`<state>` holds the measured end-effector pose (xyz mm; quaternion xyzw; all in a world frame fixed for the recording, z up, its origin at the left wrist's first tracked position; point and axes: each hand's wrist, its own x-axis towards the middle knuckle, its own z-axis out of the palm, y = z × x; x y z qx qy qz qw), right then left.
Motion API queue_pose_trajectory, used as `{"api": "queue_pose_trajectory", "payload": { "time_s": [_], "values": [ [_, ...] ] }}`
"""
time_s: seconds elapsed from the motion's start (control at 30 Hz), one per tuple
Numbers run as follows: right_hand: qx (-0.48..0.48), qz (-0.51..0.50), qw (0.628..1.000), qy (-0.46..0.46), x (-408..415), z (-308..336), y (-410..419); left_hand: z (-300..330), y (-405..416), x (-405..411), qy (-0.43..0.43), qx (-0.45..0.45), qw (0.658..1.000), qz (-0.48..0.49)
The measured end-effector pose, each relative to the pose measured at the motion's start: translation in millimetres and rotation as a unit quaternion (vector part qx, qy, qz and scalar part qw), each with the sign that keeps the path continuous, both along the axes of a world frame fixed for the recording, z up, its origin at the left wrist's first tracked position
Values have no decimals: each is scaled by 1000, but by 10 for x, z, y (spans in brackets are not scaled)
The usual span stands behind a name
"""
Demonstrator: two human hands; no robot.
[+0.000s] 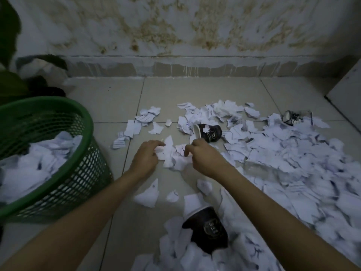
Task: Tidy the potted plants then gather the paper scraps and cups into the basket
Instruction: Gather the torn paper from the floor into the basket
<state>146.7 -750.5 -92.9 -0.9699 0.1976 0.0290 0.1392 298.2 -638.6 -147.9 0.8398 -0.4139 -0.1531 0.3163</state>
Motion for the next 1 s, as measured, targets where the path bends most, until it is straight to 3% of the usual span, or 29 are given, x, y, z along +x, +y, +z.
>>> {"api": "queue_pose_trajectory", "payload": {
  "time_s": [0.07,0.17,0.27,0.4,0.6,0.7,0.8,0.93,1.0],
  "values": [
    [37,-46,998,5,-185,43,74,-124,225,-151,-28,79,993,78],
    [130,-90,981,117,-464,44,203,-245,486,-420,-25,250,965,68],
    [155,-63,954,250,-689,-54,388,-309,639,-636,14,242,970,-2],
    [108,-40,947,299,-844,-271,579,-286,703,-816,56,210,973,-81],
    [152,-98,954,239,-950,-309,472,-195,725,-777,40,239,958,-152],
    [182,-161,956,163,-921,-221,313,-110,716,-738,22,243,956,-163],
    [192,-243,949,66,-825,-178,170,-97,734,-830,17,189,972,-136],
    [183,-300,936,23,-827,-211,165,-248,820,-1156,38,94,993,-68],
    [163,-312,934,-67,-985,-194,290,-307,915,-1306,42,51,996,-56]
  ]
}}
